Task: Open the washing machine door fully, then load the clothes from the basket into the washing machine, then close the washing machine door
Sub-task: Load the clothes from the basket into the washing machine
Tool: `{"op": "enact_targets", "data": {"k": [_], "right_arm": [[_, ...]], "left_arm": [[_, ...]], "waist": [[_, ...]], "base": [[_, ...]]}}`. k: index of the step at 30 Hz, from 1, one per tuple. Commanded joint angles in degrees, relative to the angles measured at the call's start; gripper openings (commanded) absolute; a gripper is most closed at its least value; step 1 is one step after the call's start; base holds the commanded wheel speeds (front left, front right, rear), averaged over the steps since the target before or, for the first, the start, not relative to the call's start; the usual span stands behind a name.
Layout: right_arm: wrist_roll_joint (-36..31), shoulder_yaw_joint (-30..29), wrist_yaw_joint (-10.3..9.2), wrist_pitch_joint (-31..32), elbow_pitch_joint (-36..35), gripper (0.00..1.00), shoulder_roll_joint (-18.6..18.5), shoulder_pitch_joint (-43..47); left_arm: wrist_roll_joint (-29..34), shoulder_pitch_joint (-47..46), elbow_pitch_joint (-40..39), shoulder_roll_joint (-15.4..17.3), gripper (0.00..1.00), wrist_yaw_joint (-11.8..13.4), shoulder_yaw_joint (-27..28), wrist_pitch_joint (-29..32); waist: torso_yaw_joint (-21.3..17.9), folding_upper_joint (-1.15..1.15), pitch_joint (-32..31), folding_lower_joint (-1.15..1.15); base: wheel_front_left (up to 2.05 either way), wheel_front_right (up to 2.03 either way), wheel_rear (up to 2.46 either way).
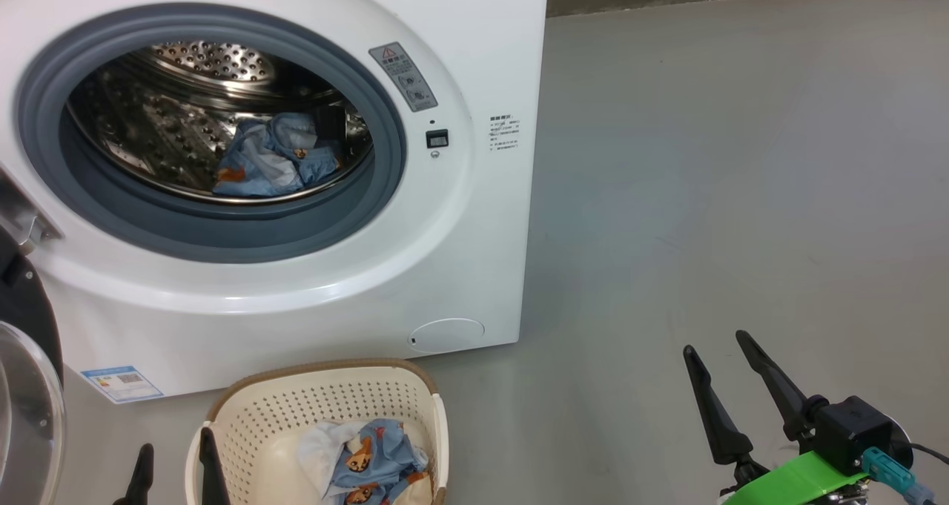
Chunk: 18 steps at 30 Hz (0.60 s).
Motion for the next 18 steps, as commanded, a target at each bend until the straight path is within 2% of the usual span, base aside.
{"op": "enact_targets", "data": {"k": [1, 18], "right_arm": [[0.4, 1.3, 0.09, -0.3, -1.3, 1.00, -0.7, -0.1], [0.2, 0.9, 0.09, -0.3, -1.7, 1.00, -0.8, -0.4]], "left_arm": [[-0.3, -0.2, -1.7, 0.6, 1.00, 0.4, 1.5, -0.4], [-0.7, 0.9, -3.6, 0.6, 1.00, 1.0, -0.1, -0.4]], "waist": [[0.0, 0.00, 0.0, 0.00], [0.3, 0.00, 1.5, 0.00]], "base": [[0.00, 0.00, 0.00], [0.00, 0.00, 0.00]]}}
